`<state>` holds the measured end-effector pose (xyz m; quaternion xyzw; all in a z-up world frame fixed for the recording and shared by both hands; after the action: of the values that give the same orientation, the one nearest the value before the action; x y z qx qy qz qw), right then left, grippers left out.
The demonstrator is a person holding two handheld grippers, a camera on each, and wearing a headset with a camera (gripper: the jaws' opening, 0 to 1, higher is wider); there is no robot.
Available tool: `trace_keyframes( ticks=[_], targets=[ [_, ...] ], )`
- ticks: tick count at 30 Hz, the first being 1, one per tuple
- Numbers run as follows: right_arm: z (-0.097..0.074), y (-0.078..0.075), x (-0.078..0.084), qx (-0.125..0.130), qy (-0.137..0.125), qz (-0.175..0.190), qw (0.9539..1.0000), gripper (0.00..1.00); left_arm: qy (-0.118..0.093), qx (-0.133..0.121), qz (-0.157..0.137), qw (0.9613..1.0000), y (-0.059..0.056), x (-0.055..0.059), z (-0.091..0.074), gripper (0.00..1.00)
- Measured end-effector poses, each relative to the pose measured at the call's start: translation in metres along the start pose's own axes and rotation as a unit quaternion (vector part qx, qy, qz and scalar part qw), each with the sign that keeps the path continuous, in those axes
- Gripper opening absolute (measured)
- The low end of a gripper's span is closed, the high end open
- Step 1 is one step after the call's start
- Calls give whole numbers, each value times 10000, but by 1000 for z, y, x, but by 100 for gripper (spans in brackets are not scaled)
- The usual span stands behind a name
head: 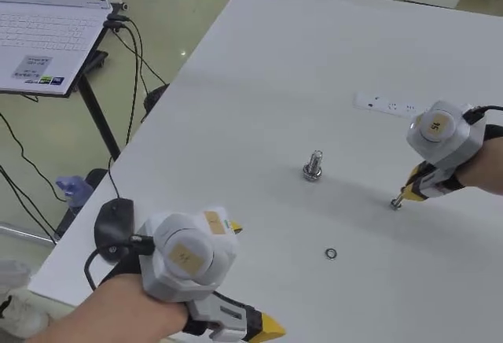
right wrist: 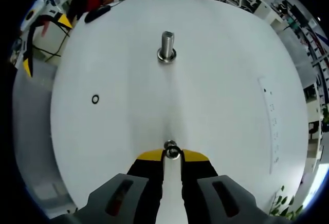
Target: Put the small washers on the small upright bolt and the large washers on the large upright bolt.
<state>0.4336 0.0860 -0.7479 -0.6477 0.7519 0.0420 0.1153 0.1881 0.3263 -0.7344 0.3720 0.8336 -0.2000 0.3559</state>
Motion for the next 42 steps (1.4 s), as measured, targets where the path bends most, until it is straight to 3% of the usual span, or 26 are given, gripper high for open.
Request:
trace_keyframes(
  ticks=[22, 42],
  targets=[
    [32, -5, 9, -123, 220, -69, 9997, 13, 62, 19, -53, 10000, 0, 1, 2, 86],
    [35, -3, 7, -173, 213, -62, 9996, 13, 127, 45, -41, 9999, 1, 4, 4, 86]
  ],
)
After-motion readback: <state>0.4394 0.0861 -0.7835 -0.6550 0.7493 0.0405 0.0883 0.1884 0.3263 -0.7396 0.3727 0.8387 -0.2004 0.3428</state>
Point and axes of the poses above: the centre of the closed fingertips' face, and the gripper's own axes: z roughly forward along the fingers, y roughly to its left, x roughly out of its underside, the point moved 8 cm from there along -z, roughly backward along the fingers, and after that the axes turned 1 degree about z, right-handed, at the moved point
